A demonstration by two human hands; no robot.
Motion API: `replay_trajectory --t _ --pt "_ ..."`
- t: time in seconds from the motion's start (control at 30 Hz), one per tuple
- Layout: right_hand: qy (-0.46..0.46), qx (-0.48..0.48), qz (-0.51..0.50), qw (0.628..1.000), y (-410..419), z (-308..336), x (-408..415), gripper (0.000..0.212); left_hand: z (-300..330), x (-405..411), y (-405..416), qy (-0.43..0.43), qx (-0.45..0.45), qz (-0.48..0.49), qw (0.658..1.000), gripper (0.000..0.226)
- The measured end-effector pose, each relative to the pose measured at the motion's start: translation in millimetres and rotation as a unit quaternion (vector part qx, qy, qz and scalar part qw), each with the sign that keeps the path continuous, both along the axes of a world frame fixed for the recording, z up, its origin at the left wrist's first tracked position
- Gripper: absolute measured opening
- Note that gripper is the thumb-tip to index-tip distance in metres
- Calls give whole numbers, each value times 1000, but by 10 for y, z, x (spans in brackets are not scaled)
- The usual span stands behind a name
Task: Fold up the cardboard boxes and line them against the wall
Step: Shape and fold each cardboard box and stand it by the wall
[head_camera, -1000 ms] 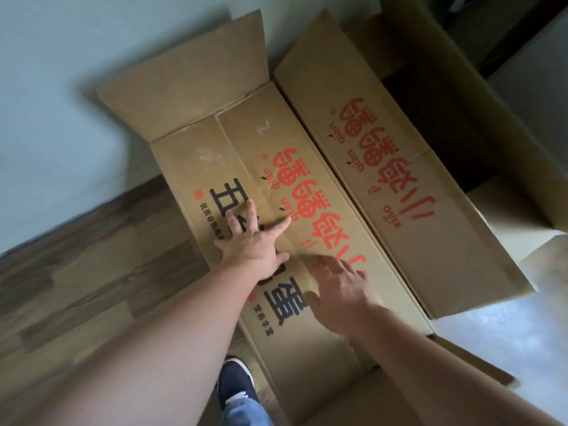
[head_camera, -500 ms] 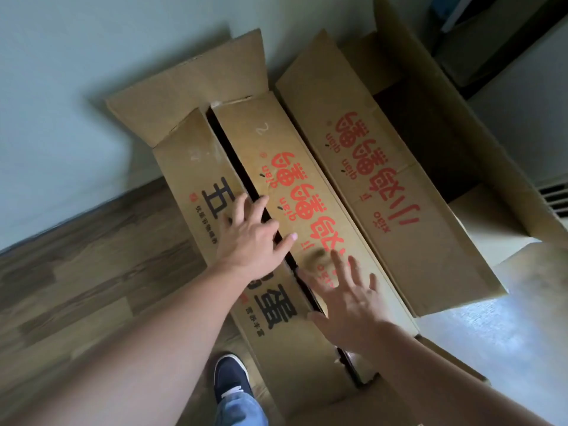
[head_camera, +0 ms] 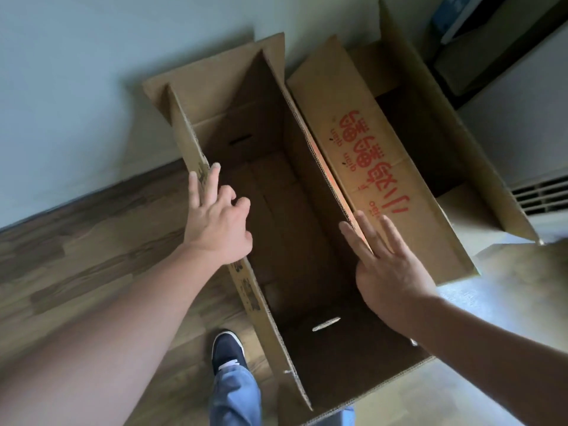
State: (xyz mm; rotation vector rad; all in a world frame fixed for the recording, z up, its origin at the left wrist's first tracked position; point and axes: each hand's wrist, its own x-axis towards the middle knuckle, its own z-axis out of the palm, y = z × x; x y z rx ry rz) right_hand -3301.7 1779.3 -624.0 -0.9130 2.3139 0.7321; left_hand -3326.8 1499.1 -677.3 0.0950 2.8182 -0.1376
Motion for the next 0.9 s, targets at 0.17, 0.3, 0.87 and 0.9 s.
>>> replay_trajectory --t 0.17,0.3,0.87,0.9 --pt "-43 61 57 996 -147 -18 -107 49 304 91 183 -198 -45 -72 976 66" --pt "-44 102 45 993 -66 -21 -169 46 314 465 503 -265 -20 -57 962 62" --pt "-221 86 -35 971 941 -176 25 127 369 1347 1085 -471 66 41 879 138" --pt "-211 76 -41 974 930 -172 2 121 373 1374 1133 -483 81 42 871 135"
